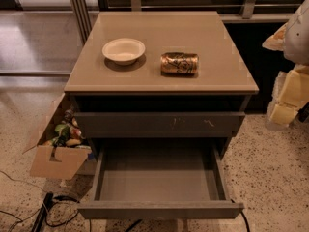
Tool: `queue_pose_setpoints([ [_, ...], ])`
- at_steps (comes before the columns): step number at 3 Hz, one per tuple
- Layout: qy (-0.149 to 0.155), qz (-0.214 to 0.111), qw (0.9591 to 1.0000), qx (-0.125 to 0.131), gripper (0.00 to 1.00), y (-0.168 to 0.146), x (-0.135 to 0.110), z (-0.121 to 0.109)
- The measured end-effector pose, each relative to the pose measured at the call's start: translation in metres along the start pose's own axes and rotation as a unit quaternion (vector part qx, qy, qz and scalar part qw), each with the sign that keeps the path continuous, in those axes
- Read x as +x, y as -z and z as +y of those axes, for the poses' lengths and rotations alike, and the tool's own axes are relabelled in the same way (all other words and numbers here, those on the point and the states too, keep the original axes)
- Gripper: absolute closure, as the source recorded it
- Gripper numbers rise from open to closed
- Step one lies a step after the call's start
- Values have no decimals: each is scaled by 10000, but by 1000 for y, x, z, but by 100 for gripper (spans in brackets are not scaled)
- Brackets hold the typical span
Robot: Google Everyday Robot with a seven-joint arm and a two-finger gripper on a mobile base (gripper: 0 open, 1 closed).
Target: Close middle drawer
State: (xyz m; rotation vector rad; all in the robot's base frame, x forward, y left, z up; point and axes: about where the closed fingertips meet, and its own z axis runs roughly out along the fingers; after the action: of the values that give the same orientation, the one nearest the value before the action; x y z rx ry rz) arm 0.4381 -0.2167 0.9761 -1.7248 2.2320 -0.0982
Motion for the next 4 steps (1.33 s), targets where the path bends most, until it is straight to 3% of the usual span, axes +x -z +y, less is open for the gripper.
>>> queue_pose_setpoints([
  [2,-60,-249,9996,136,0,-12,2,19],
  [3,-112,-558,9984,25,0,-56,3,39],
  [4,-114,-862,9962,-63,12,-96,7,54],
])
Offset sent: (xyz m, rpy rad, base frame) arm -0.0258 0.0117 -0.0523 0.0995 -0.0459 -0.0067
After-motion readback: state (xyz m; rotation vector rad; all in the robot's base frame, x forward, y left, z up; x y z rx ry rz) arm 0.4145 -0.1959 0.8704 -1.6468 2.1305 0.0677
